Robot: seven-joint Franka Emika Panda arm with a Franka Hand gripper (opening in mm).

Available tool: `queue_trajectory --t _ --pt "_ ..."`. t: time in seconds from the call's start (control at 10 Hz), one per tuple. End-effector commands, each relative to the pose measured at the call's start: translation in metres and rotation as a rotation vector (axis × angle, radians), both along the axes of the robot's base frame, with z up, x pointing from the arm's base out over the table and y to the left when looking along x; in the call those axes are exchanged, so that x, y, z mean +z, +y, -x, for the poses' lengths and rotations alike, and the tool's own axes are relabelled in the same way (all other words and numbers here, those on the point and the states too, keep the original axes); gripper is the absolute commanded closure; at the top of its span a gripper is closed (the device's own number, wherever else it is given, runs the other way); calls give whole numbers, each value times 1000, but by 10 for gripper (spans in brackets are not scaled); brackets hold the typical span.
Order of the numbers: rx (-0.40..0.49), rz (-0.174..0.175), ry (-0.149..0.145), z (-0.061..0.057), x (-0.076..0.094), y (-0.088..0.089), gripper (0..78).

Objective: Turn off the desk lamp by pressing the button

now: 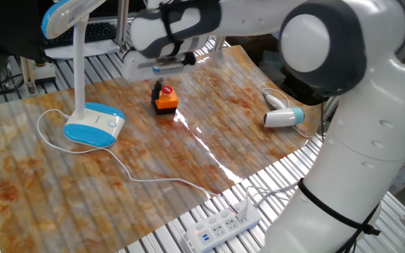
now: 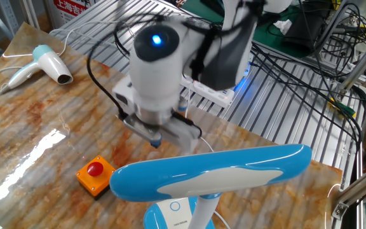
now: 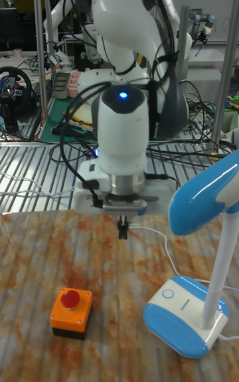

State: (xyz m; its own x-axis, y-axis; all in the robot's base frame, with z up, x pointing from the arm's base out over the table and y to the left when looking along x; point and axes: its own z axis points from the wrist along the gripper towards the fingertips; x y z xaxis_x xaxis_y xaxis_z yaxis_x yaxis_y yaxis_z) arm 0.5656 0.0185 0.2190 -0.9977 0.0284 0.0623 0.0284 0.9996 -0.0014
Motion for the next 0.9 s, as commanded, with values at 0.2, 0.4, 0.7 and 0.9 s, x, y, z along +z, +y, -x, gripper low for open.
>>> queue_trajectory --t 0.2,0.4,0.7,0.9 --pt "11 13 16 8 20 -11 776" --pt "8 19 16 15 28 -14 776" --pt "20 18 11 14 27 -14 776" --pt "50 15 -1 14 27 -14 776"
